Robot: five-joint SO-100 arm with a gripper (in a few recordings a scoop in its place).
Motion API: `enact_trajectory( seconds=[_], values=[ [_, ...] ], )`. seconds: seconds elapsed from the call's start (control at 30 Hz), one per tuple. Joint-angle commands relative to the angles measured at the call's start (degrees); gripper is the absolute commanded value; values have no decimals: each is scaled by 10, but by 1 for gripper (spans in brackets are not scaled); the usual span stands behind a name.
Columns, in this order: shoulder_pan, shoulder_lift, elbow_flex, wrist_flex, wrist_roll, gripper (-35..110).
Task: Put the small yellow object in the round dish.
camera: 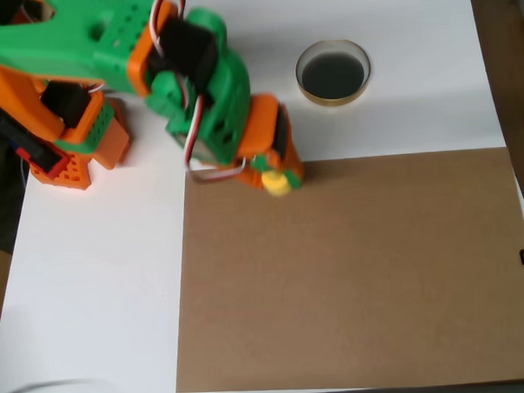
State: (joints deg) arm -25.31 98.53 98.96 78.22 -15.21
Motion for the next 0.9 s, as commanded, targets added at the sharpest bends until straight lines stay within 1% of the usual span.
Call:
enact_trajectory(
  seconds=[0.0, 0.23, 0.5, 0.87],
  values=[
    [-73, 47, -16, 21, -23, 0],
    [-174, 22, -14, 32, -41, 0],
    [-252, -55, -39, -10, -21, 0],
    [-293, -187, -192, -16, 7, 0]
  ],
)
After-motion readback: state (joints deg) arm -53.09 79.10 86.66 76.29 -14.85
